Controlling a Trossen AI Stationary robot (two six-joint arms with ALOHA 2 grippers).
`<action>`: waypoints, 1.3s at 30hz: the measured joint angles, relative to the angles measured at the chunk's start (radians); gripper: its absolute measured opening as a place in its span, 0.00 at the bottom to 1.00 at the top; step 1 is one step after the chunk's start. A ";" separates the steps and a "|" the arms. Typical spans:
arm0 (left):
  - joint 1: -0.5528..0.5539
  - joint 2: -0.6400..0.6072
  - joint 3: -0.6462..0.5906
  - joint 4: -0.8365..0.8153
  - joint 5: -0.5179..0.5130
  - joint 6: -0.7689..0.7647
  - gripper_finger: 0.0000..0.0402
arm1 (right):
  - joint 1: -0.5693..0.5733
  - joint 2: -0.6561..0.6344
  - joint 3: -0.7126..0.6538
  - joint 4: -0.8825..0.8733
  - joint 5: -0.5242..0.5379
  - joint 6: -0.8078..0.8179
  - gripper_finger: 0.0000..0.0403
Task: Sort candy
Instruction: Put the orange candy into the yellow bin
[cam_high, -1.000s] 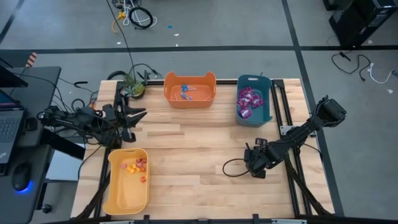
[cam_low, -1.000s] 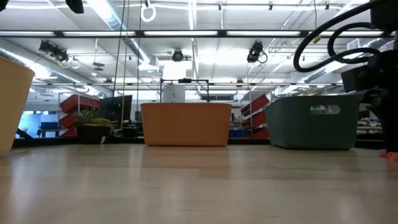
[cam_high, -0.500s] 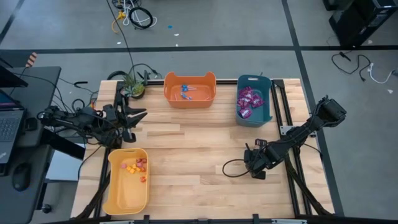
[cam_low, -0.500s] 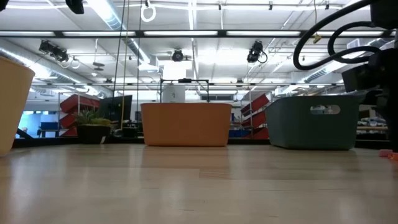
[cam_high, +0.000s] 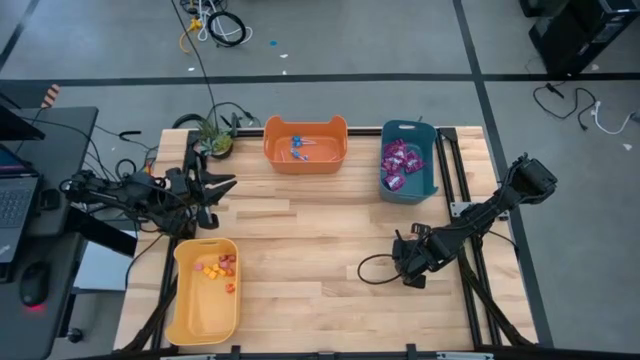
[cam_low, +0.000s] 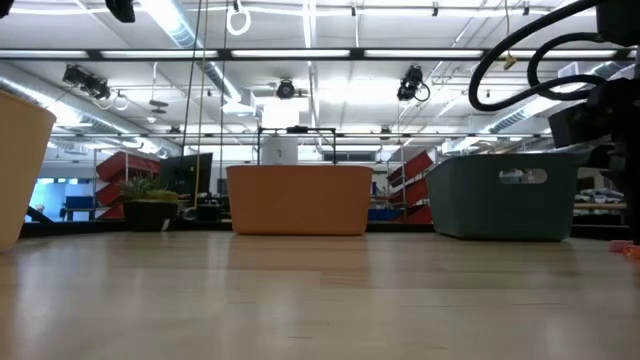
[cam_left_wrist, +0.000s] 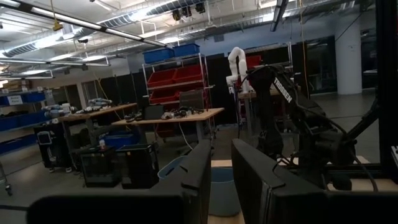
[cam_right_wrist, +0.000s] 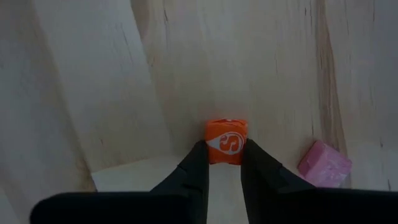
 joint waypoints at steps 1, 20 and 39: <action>0.000 0.000 0.000 0.000 0.000 0.000 0.17 | 0.000 0.000 0.002 -0.001 0.003 0.000 0.14; 0.000 0.000 0.000 0.021 0.000 0.000 0.17 | -0.080 0.007 0.076 0.659 0.269 -0.330 0.13; 0.000 0.000 0.000 0.038 0.000 0.000 0.17 | -0.303 0.248 0.116 1.491 0.119 -0.770 0.13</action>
